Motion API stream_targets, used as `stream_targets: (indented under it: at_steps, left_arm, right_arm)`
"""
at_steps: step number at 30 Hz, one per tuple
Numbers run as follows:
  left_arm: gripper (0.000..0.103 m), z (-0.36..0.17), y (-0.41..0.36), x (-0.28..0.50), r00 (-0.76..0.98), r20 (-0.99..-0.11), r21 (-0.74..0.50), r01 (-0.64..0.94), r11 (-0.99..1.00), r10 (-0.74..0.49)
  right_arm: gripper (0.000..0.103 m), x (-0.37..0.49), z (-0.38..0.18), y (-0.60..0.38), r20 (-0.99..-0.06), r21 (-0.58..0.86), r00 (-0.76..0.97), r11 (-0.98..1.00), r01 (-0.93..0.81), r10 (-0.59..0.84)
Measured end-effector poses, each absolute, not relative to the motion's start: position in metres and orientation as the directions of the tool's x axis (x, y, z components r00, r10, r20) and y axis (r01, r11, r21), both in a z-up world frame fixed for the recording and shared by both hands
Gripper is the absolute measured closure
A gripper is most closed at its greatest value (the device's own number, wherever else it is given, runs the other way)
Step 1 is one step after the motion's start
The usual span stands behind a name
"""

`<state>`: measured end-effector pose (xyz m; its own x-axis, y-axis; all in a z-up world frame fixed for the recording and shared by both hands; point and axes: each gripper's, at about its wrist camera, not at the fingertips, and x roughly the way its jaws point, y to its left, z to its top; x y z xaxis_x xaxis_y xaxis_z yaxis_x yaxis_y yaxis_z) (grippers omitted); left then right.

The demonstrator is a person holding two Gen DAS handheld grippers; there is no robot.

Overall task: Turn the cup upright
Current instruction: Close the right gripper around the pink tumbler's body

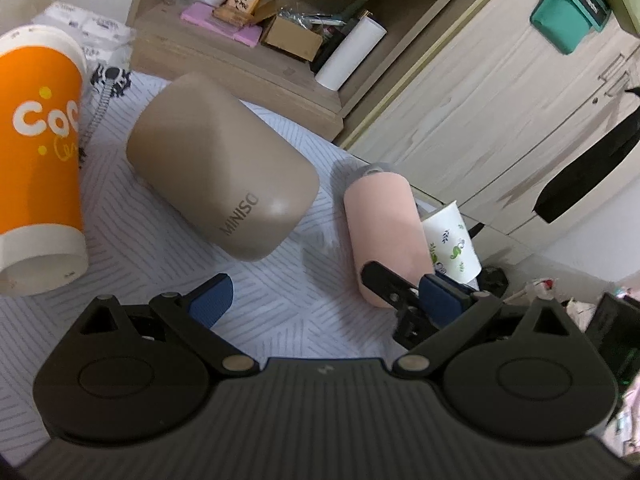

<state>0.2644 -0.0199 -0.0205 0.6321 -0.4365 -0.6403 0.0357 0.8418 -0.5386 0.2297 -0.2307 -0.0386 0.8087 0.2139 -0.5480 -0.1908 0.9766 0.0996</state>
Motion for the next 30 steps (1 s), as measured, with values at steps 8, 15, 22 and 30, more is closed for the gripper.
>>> stream_targets:
  at_steps: [8,15,22,30]
  left_arm:
    - [0.003,-0.019,-0.013,0.242,0.595,-0.630,-0.587,0.054,0.808,-0.498]
    - [0.003,-0.019,-0.010,0.218,0.523,-0.599,-0.653,0.119,0.748,-0.606]
    - [0.005,-0.020,-0.010,0.198,0.521,-0.597,-0.630,0.166,0.759,-0.610]
    - [0.024,-0.039,-0.006,0.190,0.503,-0.596,-0.650,0.155,0.744,-0.626]
  right_arm:
    - [0.035,0.181,-0.042,-0.228,-0.548,0.207,0.805,0.969,-0.132,0.226]
    - [0.035,0.137,-0.041,-0.225,-0.538,0.260,0.805,0.957,-0.125,0.251]
    - [0.035,0.110,-0.038,-0.213,-0.530,0.321,0.784,0.932,-0.168,0.324]
    - [0.035,0.097,-0.049,-0.199,-0.566,0.361,0.735,0.914,-0.188,0.375]
